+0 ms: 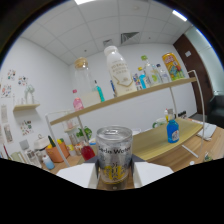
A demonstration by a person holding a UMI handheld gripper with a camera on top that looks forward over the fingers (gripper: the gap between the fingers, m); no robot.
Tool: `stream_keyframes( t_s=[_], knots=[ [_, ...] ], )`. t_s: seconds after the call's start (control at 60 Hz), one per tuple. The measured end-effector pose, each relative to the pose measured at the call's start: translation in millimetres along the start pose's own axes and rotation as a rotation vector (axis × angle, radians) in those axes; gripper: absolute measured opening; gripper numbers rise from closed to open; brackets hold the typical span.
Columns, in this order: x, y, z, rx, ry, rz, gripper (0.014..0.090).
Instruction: Make me a cup of Mojito.
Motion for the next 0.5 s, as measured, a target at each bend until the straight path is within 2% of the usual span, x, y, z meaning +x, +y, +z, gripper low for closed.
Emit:
stream_keyframes(
  t_s=[0.283,0.467,0.5],
  knots=[
    [4,120,19,-0.198,-0.016,-0.227,0.0498],
    [9,151,20,-0.247,-0.020,-0.234,0.0503],
    [9,151,20,-0.235,-0.024,-0.238,0.0501]
  ],
)
